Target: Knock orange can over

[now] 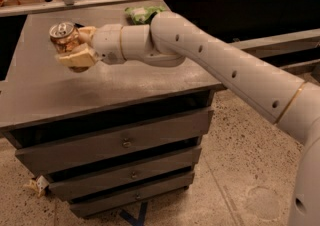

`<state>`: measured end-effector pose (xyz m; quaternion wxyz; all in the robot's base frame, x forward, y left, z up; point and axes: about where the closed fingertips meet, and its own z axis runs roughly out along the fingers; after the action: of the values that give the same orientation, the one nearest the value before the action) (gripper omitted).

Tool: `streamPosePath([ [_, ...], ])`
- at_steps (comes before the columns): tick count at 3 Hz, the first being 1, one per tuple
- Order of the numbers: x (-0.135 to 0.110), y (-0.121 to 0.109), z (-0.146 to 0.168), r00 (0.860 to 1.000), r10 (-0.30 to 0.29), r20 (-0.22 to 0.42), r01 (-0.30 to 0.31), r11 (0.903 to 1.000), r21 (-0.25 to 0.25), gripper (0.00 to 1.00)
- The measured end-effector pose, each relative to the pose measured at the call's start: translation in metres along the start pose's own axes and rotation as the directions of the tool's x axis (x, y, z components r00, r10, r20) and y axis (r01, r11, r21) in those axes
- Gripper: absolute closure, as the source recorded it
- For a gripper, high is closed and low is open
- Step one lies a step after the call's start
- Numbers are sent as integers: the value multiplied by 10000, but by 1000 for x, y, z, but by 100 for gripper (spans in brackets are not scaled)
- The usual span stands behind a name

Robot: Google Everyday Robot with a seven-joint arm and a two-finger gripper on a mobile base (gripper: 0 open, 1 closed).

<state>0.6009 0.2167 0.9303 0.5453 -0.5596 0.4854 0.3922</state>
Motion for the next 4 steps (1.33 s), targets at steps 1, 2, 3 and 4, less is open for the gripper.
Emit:
streamPosePath([
  [1, -16, -20, -26, 9850, -1369, -1047, 1380, 9904, 31, 100],
  [2, -11, -33, -51, 9194, -3013, -2527, 2947, 9534, -644, 100],
  [3, 2, -41, -70, 8149, -4410, -3760, 4129, 8971, -1572, 100],
  [4, 9, -47, -83, 6874, -5737, -4454, 5289, 8157, -2345, 100],
])
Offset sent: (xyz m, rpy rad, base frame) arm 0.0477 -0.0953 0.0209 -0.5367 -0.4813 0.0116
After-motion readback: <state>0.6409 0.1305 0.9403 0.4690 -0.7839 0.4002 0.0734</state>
